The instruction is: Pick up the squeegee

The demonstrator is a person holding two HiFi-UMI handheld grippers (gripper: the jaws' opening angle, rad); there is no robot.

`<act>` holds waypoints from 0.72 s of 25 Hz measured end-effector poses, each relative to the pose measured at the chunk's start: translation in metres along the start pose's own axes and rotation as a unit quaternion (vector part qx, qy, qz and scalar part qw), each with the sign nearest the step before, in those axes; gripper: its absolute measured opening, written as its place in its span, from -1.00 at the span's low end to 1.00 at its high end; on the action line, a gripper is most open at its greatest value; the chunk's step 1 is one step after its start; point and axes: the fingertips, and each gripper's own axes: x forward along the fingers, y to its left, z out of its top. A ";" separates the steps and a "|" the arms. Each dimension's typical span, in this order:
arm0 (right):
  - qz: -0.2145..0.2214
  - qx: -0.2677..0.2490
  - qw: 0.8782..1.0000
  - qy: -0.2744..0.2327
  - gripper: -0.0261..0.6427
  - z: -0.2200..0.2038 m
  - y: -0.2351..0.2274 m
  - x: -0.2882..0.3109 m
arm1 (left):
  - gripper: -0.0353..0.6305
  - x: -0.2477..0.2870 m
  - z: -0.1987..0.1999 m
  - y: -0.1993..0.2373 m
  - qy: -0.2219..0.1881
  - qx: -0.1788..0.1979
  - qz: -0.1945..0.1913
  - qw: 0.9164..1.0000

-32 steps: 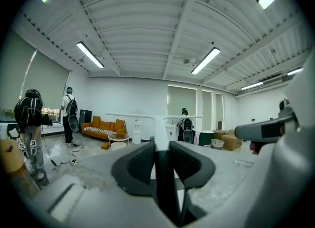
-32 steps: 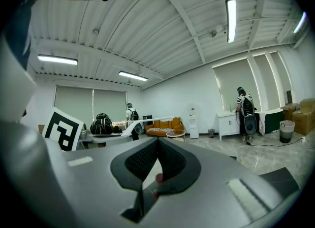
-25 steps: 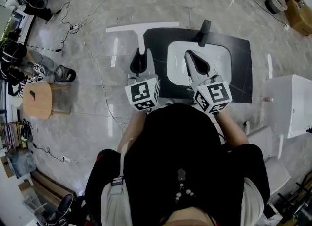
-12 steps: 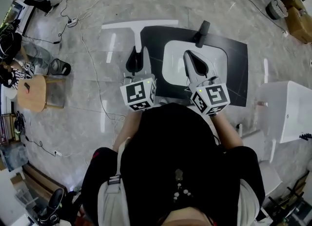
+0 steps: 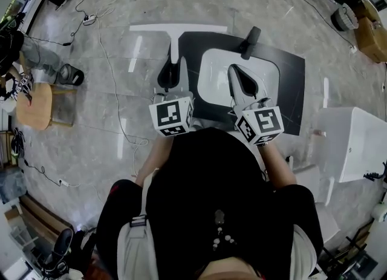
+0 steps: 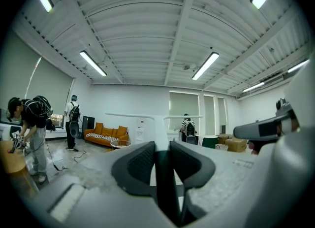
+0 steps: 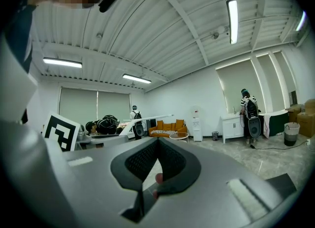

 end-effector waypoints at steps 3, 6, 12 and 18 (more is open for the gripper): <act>0.004 -0.001 1.000 0.002 -0.92 -0.001 -0.001 -0.001 | -0.58 -0.001 0.000 -0.002 0.000 -0.002 0.001 1.000; 0.007 -0.002 1.000 0.005 -0.92 -0.003 0.002 -0.001 | -0.58 -0.003 0.001 0.000 -0.001 -0.001 0.003 1.000; 0.012 -0.006 1.000 0.007 -0.92 -0.004 0.004 0.000 | -0.58 -0.005 -0.002 0.001 0.002 -0.003 0.009 1.000; 0.011 -0.007 1.000 0.005 -0.92 -0.003 0.007 0.002 | -0.58 -0.006 -0.001 0.004 0.001 -0.002 0.009 1.000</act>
